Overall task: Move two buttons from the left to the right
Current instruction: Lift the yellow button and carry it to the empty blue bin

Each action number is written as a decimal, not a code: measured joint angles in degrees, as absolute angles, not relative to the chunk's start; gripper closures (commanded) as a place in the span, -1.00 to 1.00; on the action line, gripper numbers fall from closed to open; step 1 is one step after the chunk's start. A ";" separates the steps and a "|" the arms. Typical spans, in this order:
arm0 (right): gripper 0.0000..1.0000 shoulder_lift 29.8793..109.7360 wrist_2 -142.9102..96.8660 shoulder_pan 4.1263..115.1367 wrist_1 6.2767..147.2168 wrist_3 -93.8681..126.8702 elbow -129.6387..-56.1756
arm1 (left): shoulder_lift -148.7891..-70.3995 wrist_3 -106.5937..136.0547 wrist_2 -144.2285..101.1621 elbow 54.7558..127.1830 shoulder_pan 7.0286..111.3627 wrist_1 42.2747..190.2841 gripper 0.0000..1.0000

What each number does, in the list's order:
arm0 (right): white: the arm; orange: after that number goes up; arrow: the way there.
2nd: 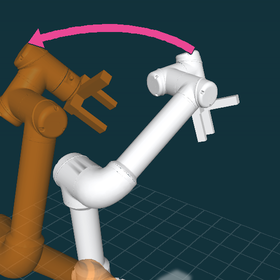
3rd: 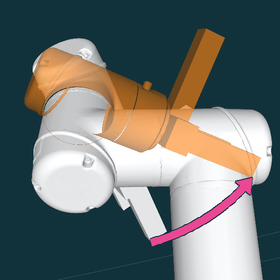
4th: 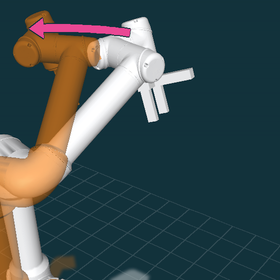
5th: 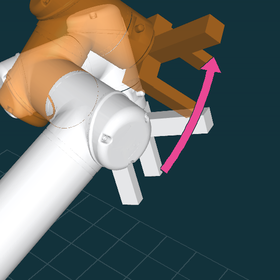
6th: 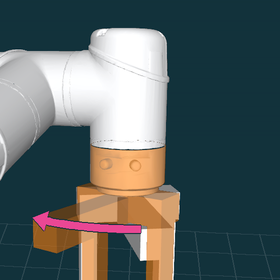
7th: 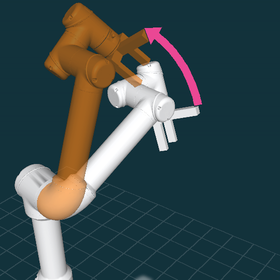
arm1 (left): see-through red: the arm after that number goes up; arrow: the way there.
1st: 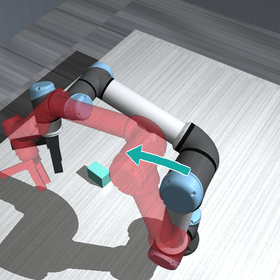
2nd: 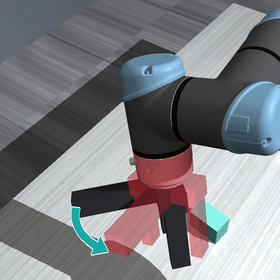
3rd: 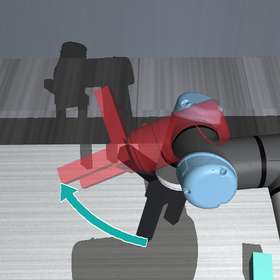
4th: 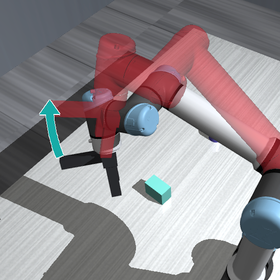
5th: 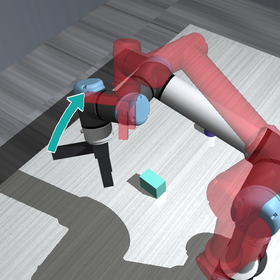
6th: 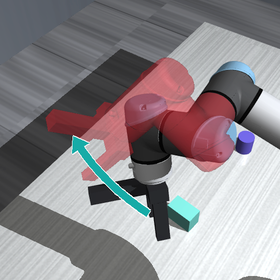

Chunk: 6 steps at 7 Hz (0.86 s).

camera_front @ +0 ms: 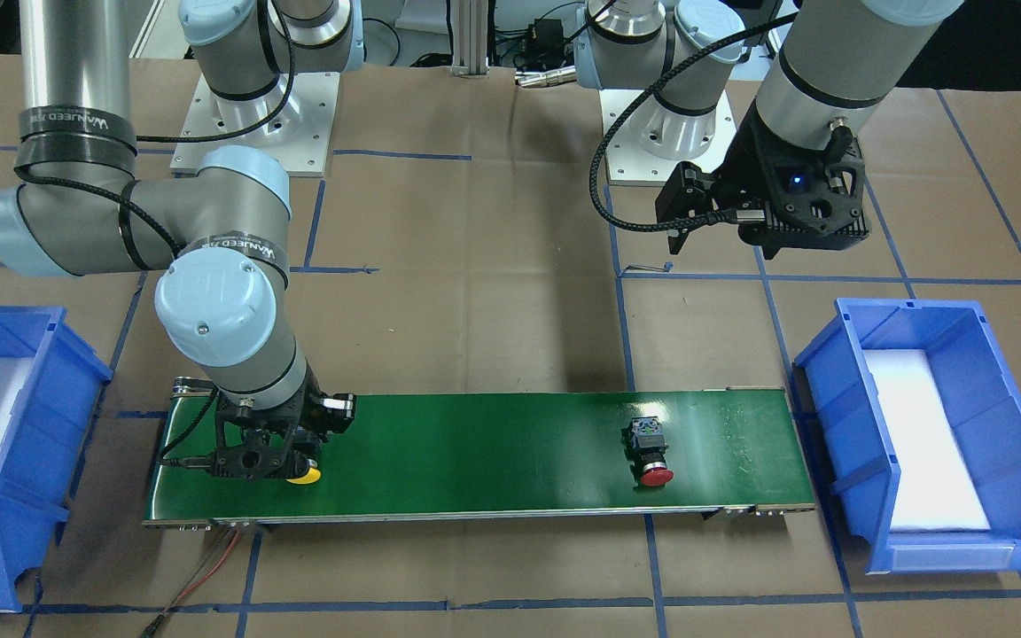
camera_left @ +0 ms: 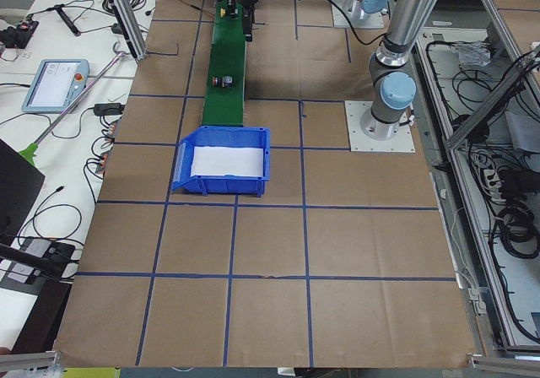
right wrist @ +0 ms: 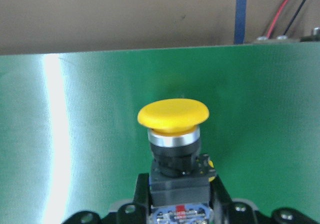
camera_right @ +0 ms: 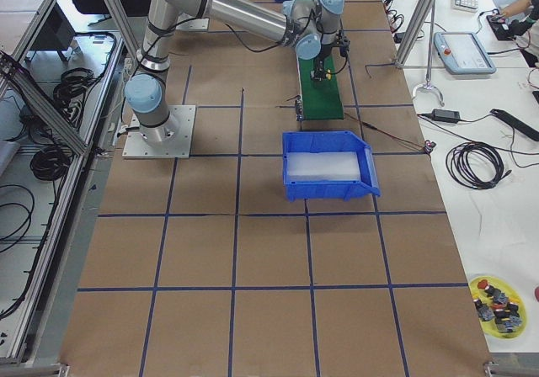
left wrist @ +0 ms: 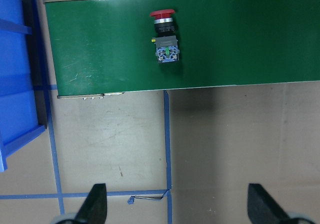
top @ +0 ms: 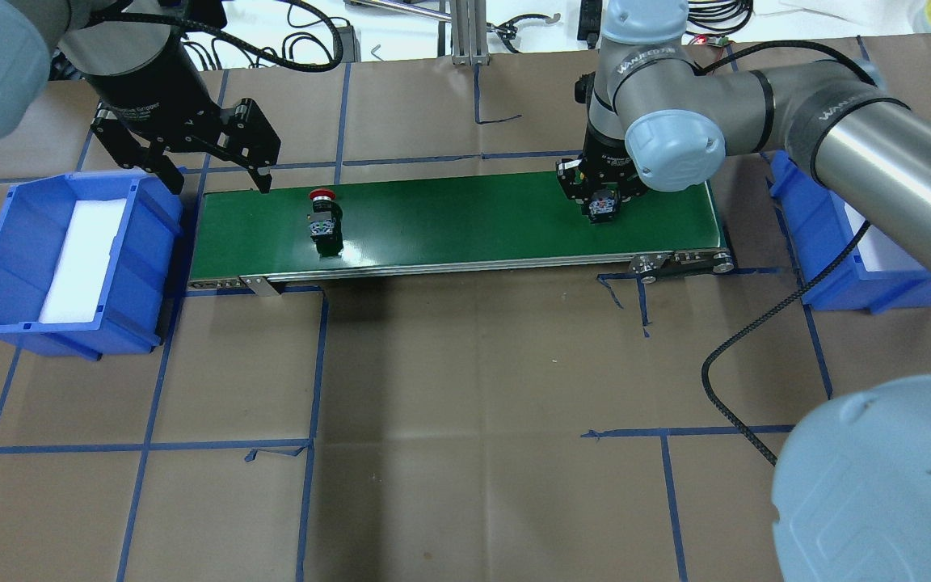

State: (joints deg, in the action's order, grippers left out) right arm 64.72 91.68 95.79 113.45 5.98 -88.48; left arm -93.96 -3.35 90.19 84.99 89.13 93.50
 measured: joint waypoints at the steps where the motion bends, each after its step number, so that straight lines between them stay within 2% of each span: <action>1: 0.91 66.09 93.08 95.10 111.45 4.48 -86.09 | -93.95 -3.81 90.24 84.99 88.96 93.46 -0.99; 3: 0.91 69.96 93.79 89.64 103.58 -1.12 -81.36 | -93.95 -4.13 90.28 84.99 88.93 93.37 -0.99; 6: 0.96 75.13 93.09 72.40 98.24 -21.32 -79.69 | -94.00 -4.18 90.21 84.93 88.95 93.28 -0.99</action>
State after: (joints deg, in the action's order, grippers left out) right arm 75.13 93.09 72.40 98.24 -21.32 -79.69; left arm -94.00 -4.18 90.21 84.93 88.95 93.28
